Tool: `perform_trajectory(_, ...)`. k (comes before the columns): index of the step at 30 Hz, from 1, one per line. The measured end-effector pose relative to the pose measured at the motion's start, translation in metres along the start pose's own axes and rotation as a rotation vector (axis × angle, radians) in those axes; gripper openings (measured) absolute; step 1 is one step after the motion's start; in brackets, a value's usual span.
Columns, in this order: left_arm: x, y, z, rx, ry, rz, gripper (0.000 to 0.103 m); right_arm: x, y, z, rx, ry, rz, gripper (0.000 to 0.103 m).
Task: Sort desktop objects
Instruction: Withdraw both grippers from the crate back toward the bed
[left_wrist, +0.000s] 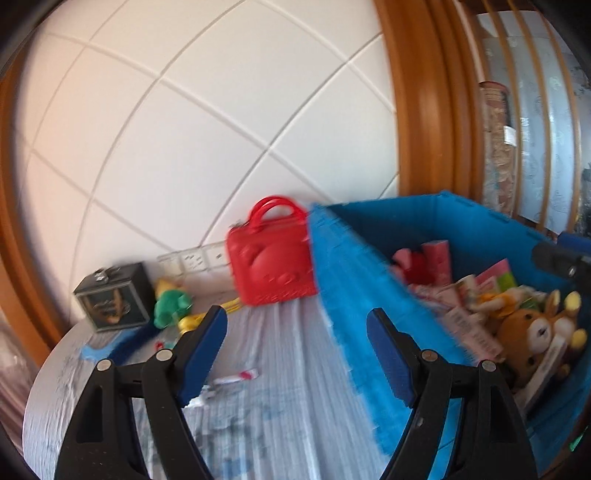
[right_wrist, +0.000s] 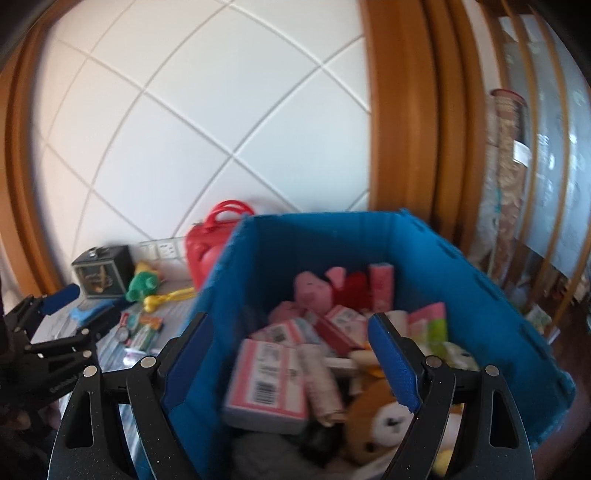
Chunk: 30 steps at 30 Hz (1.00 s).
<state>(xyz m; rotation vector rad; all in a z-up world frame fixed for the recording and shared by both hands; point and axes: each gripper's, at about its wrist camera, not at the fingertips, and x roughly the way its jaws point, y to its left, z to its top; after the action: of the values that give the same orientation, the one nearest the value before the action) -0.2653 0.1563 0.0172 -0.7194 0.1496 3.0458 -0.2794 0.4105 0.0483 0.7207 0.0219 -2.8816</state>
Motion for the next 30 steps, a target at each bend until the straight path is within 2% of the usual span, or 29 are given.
perform_trajectory(10, 0.004, 0.126, -0.036, 0.003, 0.059, 0.144, 0.078, 0.011, 0.103, 0.009, -0.061, -0.009, 0.109, 0.086)
perform_trajectory(16, 0.019, 0.192, -0.056, 0.009, 0.106, 0.177, 0.078, 0.033, 0.171, 0.008, -0.075, 0.010, 0.158, 0.086)
perform_trajectory(22, 0.054, 0.247, -0.081, 0.031, 0.167, 0.183, 0.078, 0.082, 0.236, -0.005, -0.092, 0.060, 0.203, 0.086)
perform_trajectory(27, 0.094, 0.282, -0.101, 0.003, 0.205, 0.216, 0.078, 0.149, 0.276, -0.019, -0.116, 0.150, 0.253, 0.086)
perform_trajectory(30, 0.123, 0.300, -0.111, -0.030, 0.232, 0.185, 0.078, 0.198, 0.296, -0.028, -0.140, 0.211, 0.281, 0.086)
